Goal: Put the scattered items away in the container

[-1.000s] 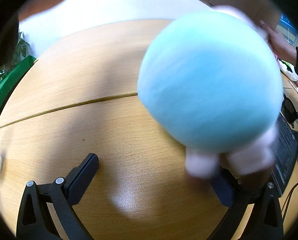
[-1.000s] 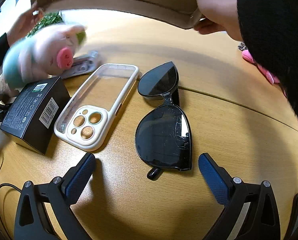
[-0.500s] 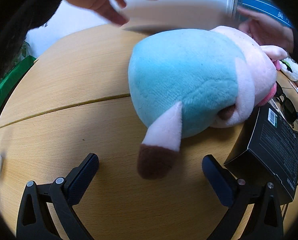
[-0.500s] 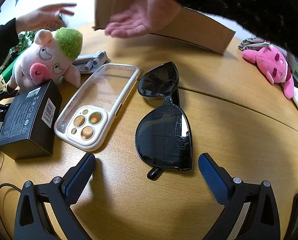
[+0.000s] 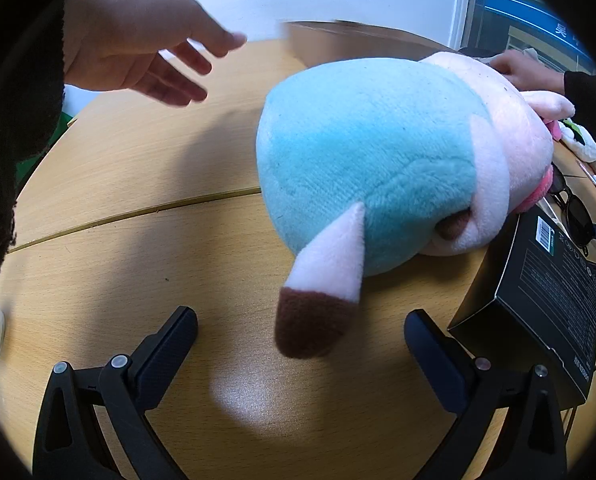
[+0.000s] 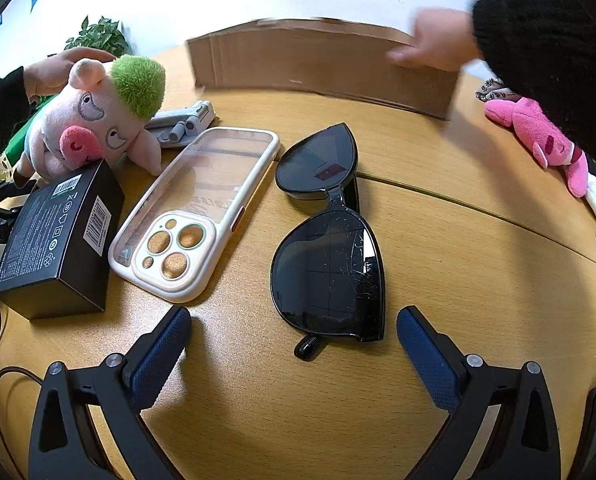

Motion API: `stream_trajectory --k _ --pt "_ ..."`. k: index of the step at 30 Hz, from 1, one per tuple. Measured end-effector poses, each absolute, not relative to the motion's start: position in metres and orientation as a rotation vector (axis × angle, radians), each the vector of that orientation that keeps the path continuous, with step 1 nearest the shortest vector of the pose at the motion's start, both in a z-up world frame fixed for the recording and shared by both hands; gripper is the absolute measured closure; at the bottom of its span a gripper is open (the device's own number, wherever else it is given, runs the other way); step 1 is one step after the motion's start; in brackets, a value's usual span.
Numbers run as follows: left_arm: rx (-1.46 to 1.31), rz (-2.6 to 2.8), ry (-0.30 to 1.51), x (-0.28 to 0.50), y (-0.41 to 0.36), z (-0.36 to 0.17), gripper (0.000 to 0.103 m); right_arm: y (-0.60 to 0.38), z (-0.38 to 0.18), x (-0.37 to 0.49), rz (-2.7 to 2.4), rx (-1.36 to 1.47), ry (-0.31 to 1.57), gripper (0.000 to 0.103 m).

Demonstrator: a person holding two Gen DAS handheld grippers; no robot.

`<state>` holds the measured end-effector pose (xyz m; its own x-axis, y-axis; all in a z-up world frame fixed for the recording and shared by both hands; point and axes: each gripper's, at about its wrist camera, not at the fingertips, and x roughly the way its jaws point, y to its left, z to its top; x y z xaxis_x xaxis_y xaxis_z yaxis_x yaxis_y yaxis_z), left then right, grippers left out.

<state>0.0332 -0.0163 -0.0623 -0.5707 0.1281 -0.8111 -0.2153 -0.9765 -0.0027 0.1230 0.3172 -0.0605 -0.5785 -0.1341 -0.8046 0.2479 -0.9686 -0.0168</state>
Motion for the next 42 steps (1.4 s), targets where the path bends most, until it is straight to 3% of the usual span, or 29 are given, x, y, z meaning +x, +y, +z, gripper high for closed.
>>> stream_trajectory --k 42 --pt "-1.337 2.615 0.148 0.0312 -0.0148 -0.0644 0.0 0.3126 -0.0619 0.1247 -2.566 1.292 0.218 0.0"
